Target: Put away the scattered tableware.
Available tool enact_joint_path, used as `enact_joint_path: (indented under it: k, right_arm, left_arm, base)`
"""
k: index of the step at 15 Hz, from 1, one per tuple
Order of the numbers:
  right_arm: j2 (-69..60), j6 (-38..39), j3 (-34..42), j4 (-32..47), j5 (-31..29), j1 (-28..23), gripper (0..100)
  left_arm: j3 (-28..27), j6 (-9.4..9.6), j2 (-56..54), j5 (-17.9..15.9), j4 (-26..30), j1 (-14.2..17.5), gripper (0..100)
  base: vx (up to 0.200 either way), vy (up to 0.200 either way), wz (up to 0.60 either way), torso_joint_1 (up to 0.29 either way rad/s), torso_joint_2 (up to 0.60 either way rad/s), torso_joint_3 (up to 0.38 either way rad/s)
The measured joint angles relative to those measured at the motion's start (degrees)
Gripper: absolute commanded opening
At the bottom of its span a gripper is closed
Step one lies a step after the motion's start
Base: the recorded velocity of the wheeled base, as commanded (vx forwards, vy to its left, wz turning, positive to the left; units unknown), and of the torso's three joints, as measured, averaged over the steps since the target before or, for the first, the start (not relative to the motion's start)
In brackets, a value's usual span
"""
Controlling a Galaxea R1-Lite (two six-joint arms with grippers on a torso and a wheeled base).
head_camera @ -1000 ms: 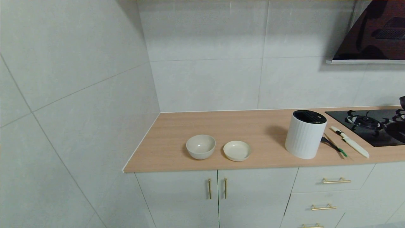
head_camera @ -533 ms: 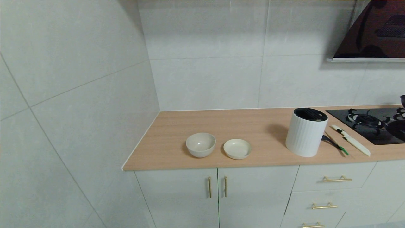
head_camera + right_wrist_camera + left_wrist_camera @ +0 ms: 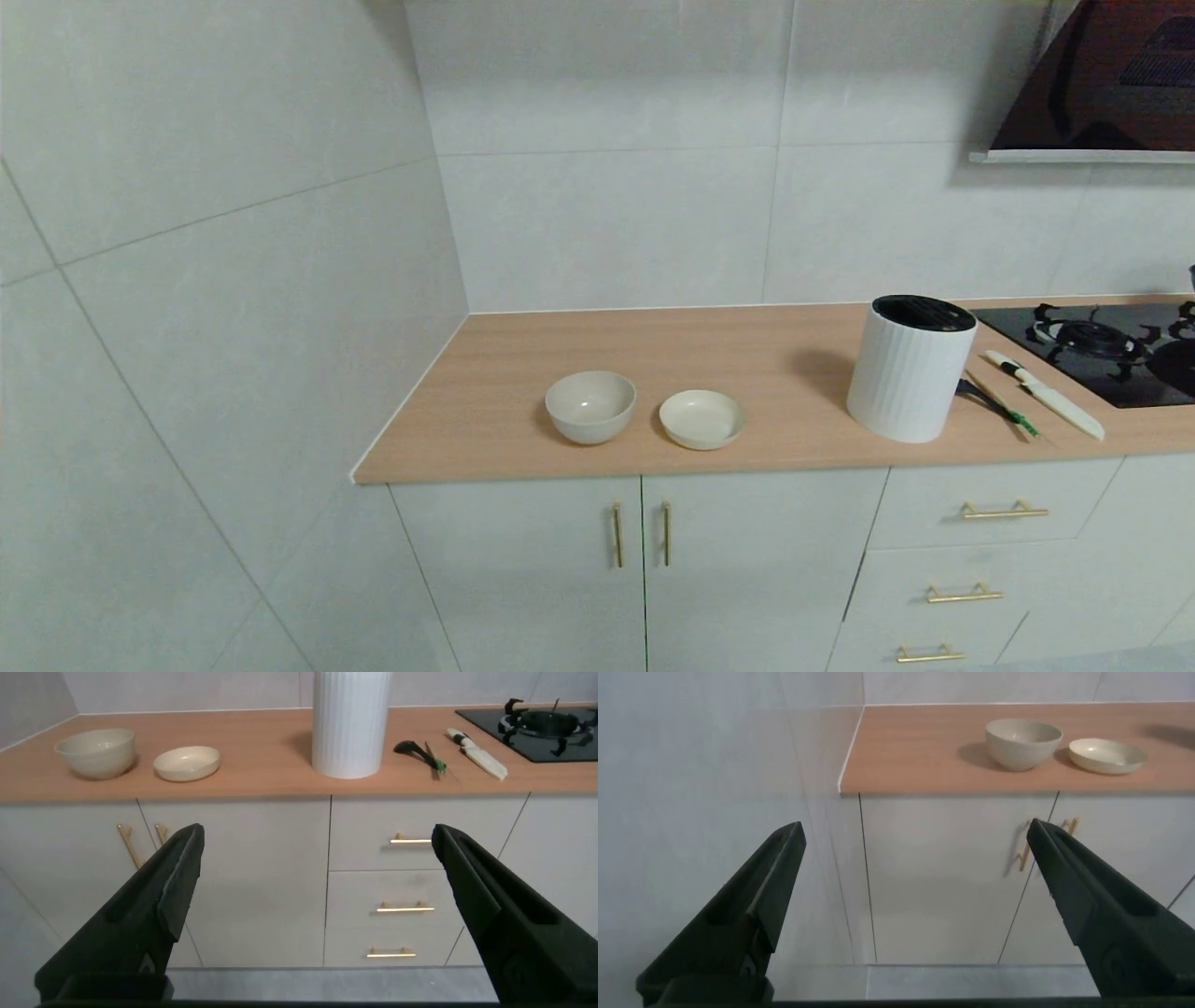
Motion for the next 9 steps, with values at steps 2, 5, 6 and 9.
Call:
enact_joint_path:
  k: [2, 5, 6, 9]
  right_arm:
    - [0.0, 0.0, 0.0, 0.0, 0.0, 0.0, 100]
    - [0.0, 0.0, 0.0, 0.0, 0.0, 0.0, 100]
    - [0.0, 0.0, 0.0, 0.0, 0.0, 0.0, 100]
    - [0.0, 0.0, 0.0, 0.0, 0.0, 0.0, 100]
  left_arm:
    - [0.0, 0.0, 0.0, 0.0, 0.0, 0.0, 100]
    - [0.0, 0.01, 0.0, 0.0, 0.0, 0.0, 100]
    - [0.0, 0.0, 0.0, 0.0, 0.0, 0.0, 100]
    - [0.0, 0.0, 0.0, 0.0, 0.0, 0.0, 100]
  base:
    - [0.0, 0.0, 0.0, -0.2, 0.42, 0.222]
    - [0.0, 0.0, 0.0, -0.235, 0.52, 0.284]
    - [0.0, 0.0, 0.0, -0.256, 0.55, 0.29]
    - [0.0, 0.0, 0.0, -0.247, 0.55, 0.302]
